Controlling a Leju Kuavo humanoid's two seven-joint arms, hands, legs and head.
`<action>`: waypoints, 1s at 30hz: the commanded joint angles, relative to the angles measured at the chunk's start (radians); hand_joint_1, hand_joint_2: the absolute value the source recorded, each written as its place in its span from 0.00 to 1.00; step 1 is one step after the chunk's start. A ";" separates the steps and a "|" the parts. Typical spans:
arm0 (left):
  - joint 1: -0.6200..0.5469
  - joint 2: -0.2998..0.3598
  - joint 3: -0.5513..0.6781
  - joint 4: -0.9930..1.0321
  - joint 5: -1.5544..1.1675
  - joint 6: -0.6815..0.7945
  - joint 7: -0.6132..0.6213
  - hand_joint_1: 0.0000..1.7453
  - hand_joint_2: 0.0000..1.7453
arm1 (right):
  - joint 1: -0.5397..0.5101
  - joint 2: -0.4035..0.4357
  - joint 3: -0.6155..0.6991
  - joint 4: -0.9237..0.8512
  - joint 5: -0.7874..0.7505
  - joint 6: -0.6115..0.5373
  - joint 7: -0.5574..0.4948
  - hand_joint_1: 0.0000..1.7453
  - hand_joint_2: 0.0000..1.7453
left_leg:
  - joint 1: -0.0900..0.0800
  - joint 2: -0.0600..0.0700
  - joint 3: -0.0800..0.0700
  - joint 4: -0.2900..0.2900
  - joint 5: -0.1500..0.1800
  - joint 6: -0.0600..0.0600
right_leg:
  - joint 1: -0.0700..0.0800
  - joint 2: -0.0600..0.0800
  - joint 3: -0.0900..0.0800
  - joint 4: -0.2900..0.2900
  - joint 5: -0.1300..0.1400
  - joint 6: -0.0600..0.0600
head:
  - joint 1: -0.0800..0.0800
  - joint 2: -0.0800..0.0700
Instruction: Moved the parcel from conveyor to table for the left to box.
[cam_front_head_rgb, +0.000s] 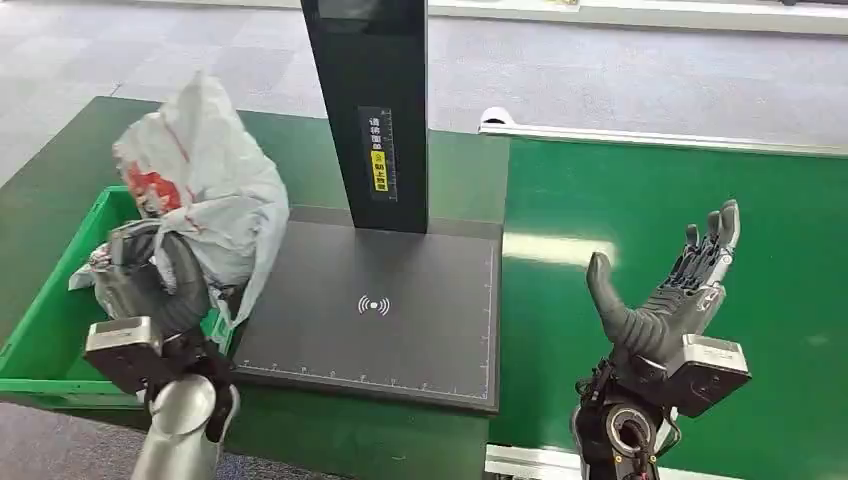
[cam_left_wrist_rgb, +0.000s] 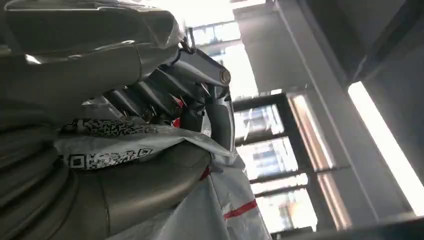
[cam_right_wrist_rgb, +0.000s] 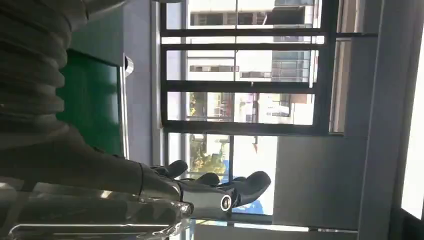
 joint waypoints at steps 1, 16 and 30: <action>-0.018 0.067 0.248 0.099 -0.068 -0.002 0.113 0.96 1.00 | -0.005 -0.008 -0.007 0.027 -0.001 -0.008 0.004 0.00 1.00 | 0.000 0.002 0.002 -0.002 0.001 0.000 | 0.000 0.002 0.001 -0.002 0.001 -0.001 | 0.000 0.000; -0.172 0.105 0.462 0.694 -0.293 -0.116 0.384 1.00 1.00 | -0.002 -0.014 -0.003 0.025 0.001 -0.012 0.037 0.00 1.00 | -0.001 0.000 0.004 -0.003 0.001 0.000 | -0.001 0.000 0.003 -0.002 0.001 0.000 | 0.000 0.000; -0.172 0.051 0.515 0.586 -0.230 0.056 0.263 0.00 1.00 | 0.008 0.000 0.007 0.040 0.022 -0.033 0.059 0.00 1.00 | 0.002 -0.002 0.006 -0.003 0.006 -0.005 | 0.002 0.000 0.006 -0.001 0.004 -0.006 | 0.000 0.000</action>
